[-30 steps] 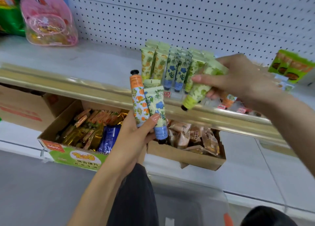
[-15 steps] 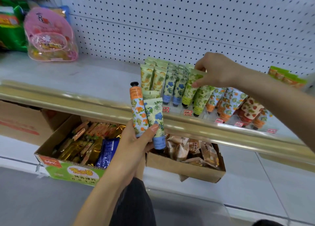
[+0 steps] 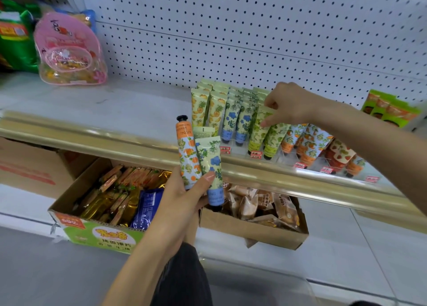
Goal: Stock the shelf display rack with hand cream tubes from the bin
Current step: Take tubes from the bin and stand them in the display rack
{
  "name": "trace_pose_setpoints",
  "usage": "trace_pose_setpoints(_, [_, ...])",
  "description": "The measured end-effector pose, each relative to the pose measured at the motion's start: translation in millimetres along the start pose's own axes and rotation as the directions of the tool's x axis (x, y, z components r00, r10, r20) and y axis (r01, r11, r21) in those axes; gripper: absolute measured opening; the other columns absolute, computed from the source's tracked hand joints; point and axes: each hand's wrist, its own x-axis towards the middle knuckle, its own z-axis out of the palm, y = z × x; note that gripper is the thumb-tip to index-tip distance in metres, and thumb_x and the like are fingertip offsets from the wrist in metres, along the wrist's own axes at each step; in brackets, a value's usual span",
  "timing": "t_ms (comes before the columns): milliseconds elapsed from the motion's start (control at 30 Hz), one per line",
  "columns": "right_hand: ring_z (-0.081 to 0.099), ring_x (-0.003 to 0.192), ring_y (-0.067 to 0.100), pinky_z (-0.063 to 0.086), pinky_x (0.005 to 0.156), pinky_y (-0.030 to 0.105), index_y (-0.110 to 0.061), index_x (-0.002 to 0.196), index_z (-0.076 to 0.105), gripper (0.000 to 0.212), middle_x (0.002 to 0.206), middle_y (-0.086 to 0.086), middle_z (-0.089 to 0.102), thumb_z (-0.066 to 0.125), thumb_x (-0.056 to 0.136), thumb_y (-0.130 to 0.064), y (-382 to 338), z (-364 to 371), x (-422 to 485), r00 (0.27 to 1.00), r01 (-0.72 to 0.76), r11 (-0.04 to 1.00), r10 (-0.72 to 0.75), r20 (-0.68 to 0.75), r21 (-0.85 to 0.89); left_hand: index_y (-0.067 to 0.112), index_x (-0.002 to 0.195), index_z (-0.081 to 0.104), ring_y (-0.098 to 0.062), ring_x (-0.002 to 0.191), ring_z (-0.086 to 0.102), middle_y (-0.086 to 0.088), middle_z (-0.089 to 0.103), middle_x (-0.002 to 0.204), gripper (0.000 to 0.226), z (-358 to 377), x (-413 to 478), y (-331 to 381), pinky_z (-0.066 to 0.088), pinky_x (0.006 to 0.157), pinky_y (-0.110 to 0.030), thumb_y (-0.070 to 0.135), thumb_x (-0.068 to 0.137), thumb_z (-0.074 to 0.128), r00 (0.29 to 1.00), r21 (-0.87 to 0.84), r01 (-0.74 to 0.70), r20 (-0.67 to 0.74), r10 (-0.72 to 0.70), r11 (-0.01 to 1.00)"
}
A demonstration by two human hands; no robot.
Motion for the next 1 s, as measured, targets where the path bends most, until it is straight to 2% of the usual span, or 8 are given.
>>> trace_pose_setpoints(133, [0.048, 0.071, 0.023, 0.041, 0.07, 0.033, -0.005, 0.082, 0.064, 0.032, 0.072, 0.007, 0.051, 0.077, 0.076, -0.033, 2.0, -0.7, 0.3, 1.0, 0.012, 1.0, -0.011, -0.028, 0.018, 0.012, 0.124, 0.051, -0.015, 0.099, 0.068, -0.006, 0.068, 0.113, 0.051, 1.9, 0.6, 0.3, 0.056, 0.086, -0.036, 0.025, 0.076, 0.061, 1.0, 0.019, 0.003, 0.0, -0.003, 1.0])
trace_pose_setpoints(233, [0.052, 0.095, 0.024, 0.036, 0.076, 0.028, -0.007, 0.102, 0.067, 0.037, 0.092, 0.004, 0.052, 0.075, 0.078, -0.034, 2.8, -11.3, -5.1, 0.999, 0.031, 0.999, -0.03, -0.041, 0.041, 0.012, 0.125, 0.05, -0.015, 0.099, 0.068, -0.006, 0.068, 0.114, 0.052, 3.7, 0.1, 0.7, 0.056, 0.086, -0.036, 0.025, 0.076, 0.061, 1.0, 0.024, 0.004, 0.001, -0.004, 1.0])
trace_pose_setpoints(333, [0.053, 0.082, 0.015, 0.034, 0.066, 0.025, -0.014, 0.098, 0.069, 0.027, 0.092, 0.004, 0.056, 0.072, 0.08, -0.033, 1.1, -33.5, -20.7, 0.992, 0.064, 0.986, -0.046, -0.116, 0.152, 0.015, 0.124, 0.05, -0.014, 0.099, 0.068, -0.005, 0.068, 0.113, 0.052, 7.4, -1.7, 2.0, 0.056, 0.086, -0.036, 0.026, 0.075, 0.062, 1.0, 0.029, 0.002, -0.004, -0.002, 1.0])
trace_pose_setpoints(467, [0.054, 0.06, -0.003, 0.042, 0.053, 0.007, -0.015, 0.094, 0.07, 0.022, 0.08, -0.004, 0.063, 0.07, 0.081, -0.032, -15.4, -48.4, -53.3, 0.998, 0.061, 0.808, -0.037, -0.053, 0.586, 0.015, 0.124, 0.051, -0.017, 0.102, 0.067, -0.005, 0.068, 0.113, 0.054, 19.9, -6.8, 4.6, 0.055, 0.088, -0.04, 0.028, 0.073, 0.063, 1.0, 0.026, -0.005, 0.015, 0.005, 1.0])
trace_pose_setpoints(633, [0.065, 0.059, 0.001, 0.048, 0.052, 0.012, -0.008, 0.091, 0.068, 0.033, 0.082, 0.002, 0.071, 0.065, 0.083, -0.039, -41.0, -25.6, -85.2, 0.969, -0.064, 0.746, -0.113, 0.221, 0.663, 0.018, 0.123, 0.052, -0.02, 0.104, 0.066, -0.003, 0.07, 0.111, 0.052, 38.9, -14.9, 5.1, 0.054, 0.091, -0.041, 0.031, 0.074, 0.063, 0.998, 0.044, -0.035, 0.063, 0.032, 0.998])
trace_pose_setpoints(733, [0.06, 0.047, 0.0, 0.046, 0.047, 0.012, -0.002, 0.082, 0.065, 0.029, 0.065, 0.002, 0.067, 0.07, 0.082, -0.03, -46.4, -15.8, -95.4, 0.963, -0.116, 0.655, -0.111, 0.247, 0.747, 0.019, 0.124, 0.053, -0.021, 0.107, 0.064, -0.003, 0.069, 0.113, 0.051, 43.5, -21.0, 5.2, 0.049, 0.097, -0.048, 0.034, 0.076, 0.063, 0.996, 0.081, -0.057, 0.076, 0.051, 0.995])
trace_pose_setpoints(833, [0.06, 0.048, 0.003, 0.046, 0.048, 0.014, 0.0, 0.085, 0.065, 0.023, 0.058, 0.0, 0.064, 0.072, 0.08, -0.021, -46.7, -12.4, -97.8, 0.961, -0.134, 0.564, -0.125, 0.245, 0.815, 0.021, 0.125, 0.053, -0.017, 0.107, 0.065, 0.002, 0.069, 0.113, 0.047, 44.0, -27.1, 6.8, 0.049, 0.097, -0.043, 0.033, 0.08, 0.058, 0.994, 0.064, -0.08, 0.077, 0.075, 0.995])
trace_pose_setpoints(1000, [0.066, 0.057, 0.01, 0.052, 0.055, 0.017, -0.009, 0.086, 0.065, 0.012, 0.062, 0.002, 0.07, 0.071, 0.08, -0.017, -39.6, -28.0, -94.0, 0.968, -0.112, 0.589, -0.116, 0.221, 0.801, 0.013, 0.109, 0.058, -0.009, 0.08, 0.066, 0.005, 0.069, 0.083, 0.021, 31.3, -26.3, 9.6, 0.056, 0.077, -0.026, 0.018, 0.089, 0.053, 0.992, -0.045, -0.106, -0.073, 0.102, 0.993])
